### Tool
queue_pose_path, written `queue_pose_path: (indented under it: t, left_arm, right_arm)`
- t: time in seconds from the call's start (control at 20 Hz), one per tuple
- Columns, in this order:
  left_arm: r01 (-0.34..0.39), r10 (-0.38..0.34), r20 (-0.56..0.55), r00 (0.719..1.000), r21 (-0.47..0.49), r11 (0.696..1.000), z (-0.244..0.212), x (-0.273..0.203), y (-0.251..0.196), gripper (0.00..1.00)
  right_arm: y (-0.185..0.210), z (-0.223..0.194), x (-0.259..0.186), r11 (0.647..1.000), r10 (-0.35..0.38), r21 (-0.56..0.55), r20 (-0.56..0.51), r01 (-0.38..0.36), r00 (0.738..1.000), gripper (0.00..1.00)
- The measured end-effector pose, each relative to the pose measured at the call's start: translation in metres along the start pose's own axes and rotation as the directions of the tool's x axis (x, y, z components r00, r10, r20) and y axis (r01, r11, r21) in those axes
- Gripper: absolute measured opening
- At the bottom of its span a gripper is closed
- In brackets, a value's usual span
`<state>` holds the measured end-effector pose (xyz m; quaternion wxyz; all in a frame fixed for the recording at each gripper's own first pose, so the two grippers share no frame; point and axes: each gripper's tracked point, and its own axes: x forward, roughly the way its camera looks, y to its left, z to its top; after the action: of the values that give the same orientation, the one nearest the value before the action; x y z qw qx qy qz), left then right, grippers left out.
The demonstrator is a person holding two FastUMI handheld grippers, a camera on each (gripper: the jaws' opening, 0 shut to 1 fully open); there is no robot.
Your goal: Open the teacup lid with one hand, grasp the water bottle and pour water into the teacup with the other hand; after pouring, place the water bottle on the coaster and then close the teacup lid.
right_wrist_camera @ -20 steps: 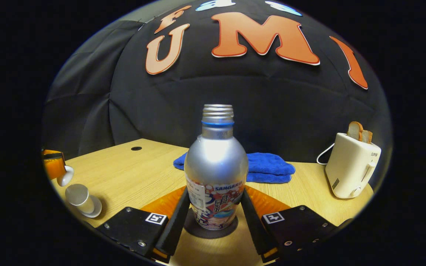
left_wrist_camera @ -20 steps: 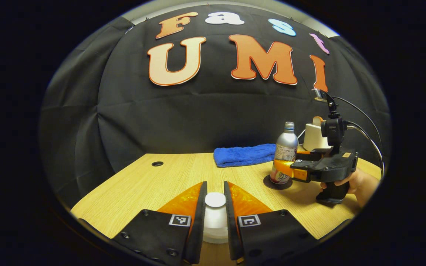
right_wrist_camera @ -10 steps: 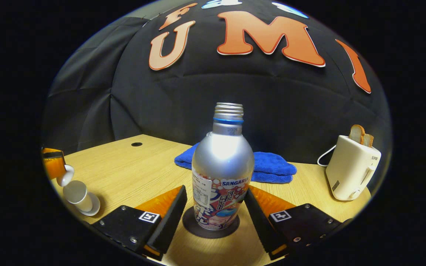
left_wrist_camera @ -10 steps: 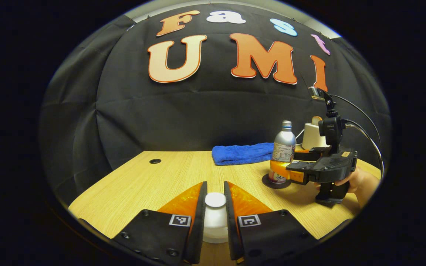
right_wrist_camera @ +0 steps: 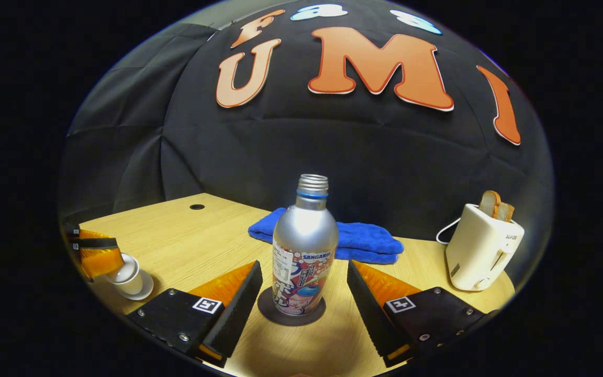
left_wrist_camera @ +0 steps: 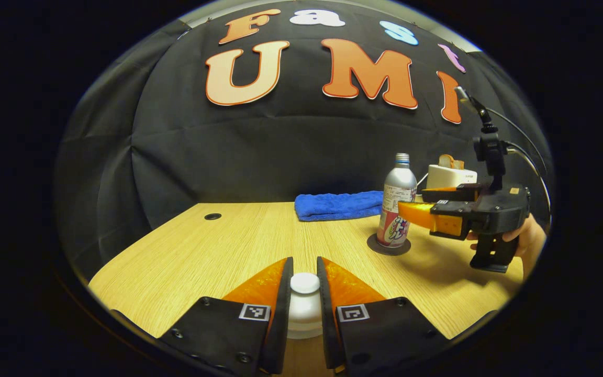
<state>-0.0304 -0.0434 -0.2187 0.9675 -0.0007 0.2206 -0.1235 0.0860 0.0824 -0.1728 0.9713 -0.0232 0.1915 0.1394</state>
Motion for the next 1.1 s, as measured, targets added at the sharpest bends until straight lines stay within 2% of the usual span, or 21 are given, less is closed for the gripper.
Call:
queue_pose_path:
  t: [0.15,0.2,0.45,0.55,0.75,0.85,0.95,1.05,1.1]
  left_arm:
    - [-0.023,0.023,-0.001,1.000,0.015,1.000,-0.005,0.003,0.006,0.33]
    - [-0.022,0.022,0.002,1.000,0.013,1.000,-0.004,0.003,0.006,0.30]
    - [-0.030,0.030,0.028,0.999,0.005,1.000,0.003,0.001,0.008,0.36]
    - [-0.034,0.035,0.074,0.997,-0.006,0.999,0.016,-0.003,0.006,0.51]
    - [-0.052,0.052,0.158,0.986,-0.005,0.999,0.045,-0.012,0.002,0.70]
    - [-0.054,0.056,0.205,0.977,-0.015,0.998,0.066,-0.019,-0.002,0.72]
    - [-0.068,0.072,0.241,0.968,-0.026,0.997,0.086,-0.028,-0.001,0.80]
    - [-0.063,0.069,0.271,0.960,-0.031,0.998,0.106,-0.036,-0.006,0.80]
    - [-0.066,0.074,0.288,0.955,-0.037,0.997,0.116,-0.041,-0.008,0.84]
  right_arm:
    - [-0.007,0.005,-0.015,1.000,-0.012,0.021,0.018,0.011,1.000,0.98]
    - [-0.010,0.007,-0.020,1.000,-0.020,0.023,0.028,0.019,0.999,0.98]
    - [-0.025,0.027,-0.047,0.998,-0.053,0.045,0.079,0.049,0.995,0.98]
    - [-0.030,0.038,-0.060,0.997,-0.072,0.044,0.114,0.068,0.991,0.98]
    - [-0.034,0.058,-0.088,0.995,-0.100,0.008,0.174,0.100,0.980,0.98]
    - [-0.033,0.067,-0.101,0.994,-0.105,0.003,0.203,0.107,0.974,0.98]
    - [-0.030,0.077,-0.115,0.994,-0.109,0.006,0.239,0.111,0.965,0.98]
    - [-0.029,0.086,-0.128,0.993,-0.112,-0.001,0.272,0.117,0.956,0.98]
    - [-0.030,0.090,-0.134,0.992,-0.120,-0.008,0.286,0.127,0.951,0.98]
